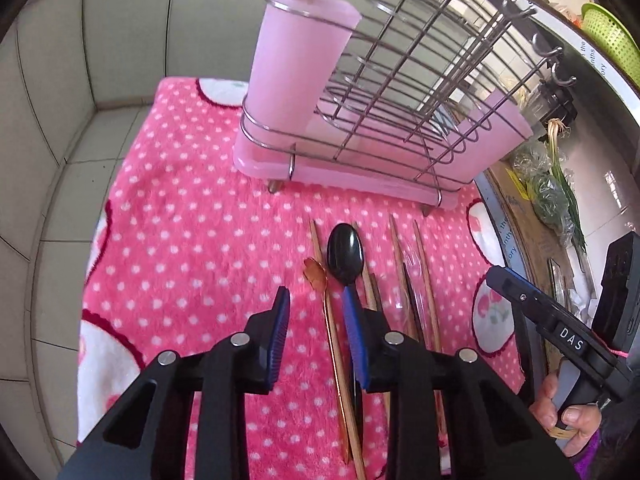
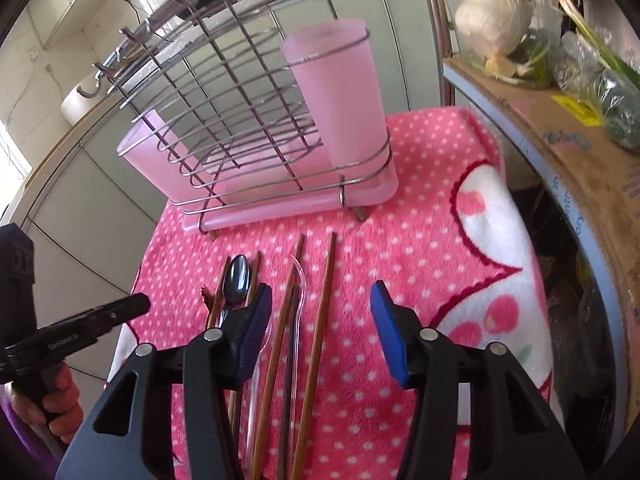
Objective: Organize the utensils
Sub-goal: 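Grasp the gold flower-handled spoon with the left tool while the right tool grasps a wooden chopstick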
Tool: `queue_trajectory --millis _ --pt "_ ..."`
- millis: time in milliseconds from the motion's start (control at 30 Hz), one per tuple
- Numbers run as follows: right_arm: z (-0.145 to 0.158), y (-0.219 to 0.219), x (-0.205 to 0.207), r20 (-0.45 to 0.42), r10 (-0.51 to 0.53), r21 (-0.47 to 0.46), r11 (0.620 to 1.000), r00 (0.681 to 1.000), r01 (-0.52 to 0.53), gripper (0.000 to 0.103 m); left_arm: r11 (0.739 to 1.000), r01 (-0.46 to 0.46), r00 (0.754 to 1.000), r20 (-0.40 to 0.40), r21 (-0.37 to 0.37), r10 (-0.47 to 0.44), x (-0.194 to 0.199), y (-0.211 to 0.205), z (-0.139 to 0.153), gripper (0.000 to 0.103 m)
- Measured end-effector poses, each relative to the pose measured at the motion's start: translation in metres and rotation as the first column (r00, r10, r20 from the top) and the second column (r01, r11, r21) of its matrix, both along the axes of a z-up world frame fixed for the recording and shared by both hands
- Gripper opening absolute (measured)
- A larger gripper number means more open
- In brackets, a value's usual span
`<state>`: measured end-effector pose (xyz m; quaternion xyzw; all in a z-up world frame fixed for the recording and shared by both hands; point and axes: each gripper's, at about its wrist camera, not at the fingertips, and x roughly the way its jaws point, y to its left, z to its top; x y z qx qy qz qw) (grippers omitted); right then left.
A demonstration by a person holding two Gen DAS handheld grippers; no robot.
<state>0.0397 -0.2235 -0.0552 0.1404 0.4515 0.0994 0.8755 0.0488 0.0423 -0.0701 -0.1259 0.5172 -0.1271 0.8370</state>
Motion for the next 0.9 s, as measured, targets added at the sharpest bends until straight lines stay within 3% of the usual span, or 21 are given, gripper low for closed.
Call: queue_trajectory --millis 133,367,433,467,533,733,800,900 --pt "-0.01 -0.001 0.004 -0.03 0.004 0.016 1.0 1.0 -0.003 0.051 0.999 -0.017 0.998 -0.065 -0.031 0.015 0.017 -0.007 -0.018 0.027" --pt "-0.021 0.0 0.007 -0.054 0.011 0.005 1.0 0.998 -0.01 0.051 0.999 -0.037 0.993 -0.111 0.016 0.039 0.039 -0.024 -0.038 0.027" --pt "-0.023 0.001 0.008 -0.056 0.013 -0.005 1.0 0.998 -0.014 0.051 0.999 -0.036 0.994 -0.107 0.032 0.04 0.043 -0.027 -0.043 0.027" --pt "-0.024 0.001 0.009 -0.057 0.015 -0.007 1.0 0.998 -0.015 0.051 0.998 -0.04 0.994 -0.103 0.04 0.044 0.044 -0.027 -0.044 0.016" --pt "-0.026 0.002 0.01 -0.058 0.018 -0.014 1.0 0.998 -0.019 0.051 0.999 -0.034 0.994 -0.103 0.021 0.036 0.046 -0.027 -0.047 0.006" --pt "-0.029 0.001 0.015 -0.068 0.021 -0.019 1.0 0.997 -0.022 0.044 0.999 -0.038 0.997 -0.061 0.001 0.038 0.04 -0.015 -0.037 0.005" --pt "-0.031 -0.002 0.017 -0.074 0.015 -0.021 1.0 0.997 -0.017 0.038 0.999 -0.033 0.999 -0.04 -0.004 0.033 0.035 -0.004 -0.026 0.005" --pt "-0.034 -0.005 0.024 -0.097 0.007 -0.009 1.0 0.995 -0.008 0.032 0.999 -0.032 0.999 0.004 0.037 0.032 0.03 0.006 -0.01 0.004"
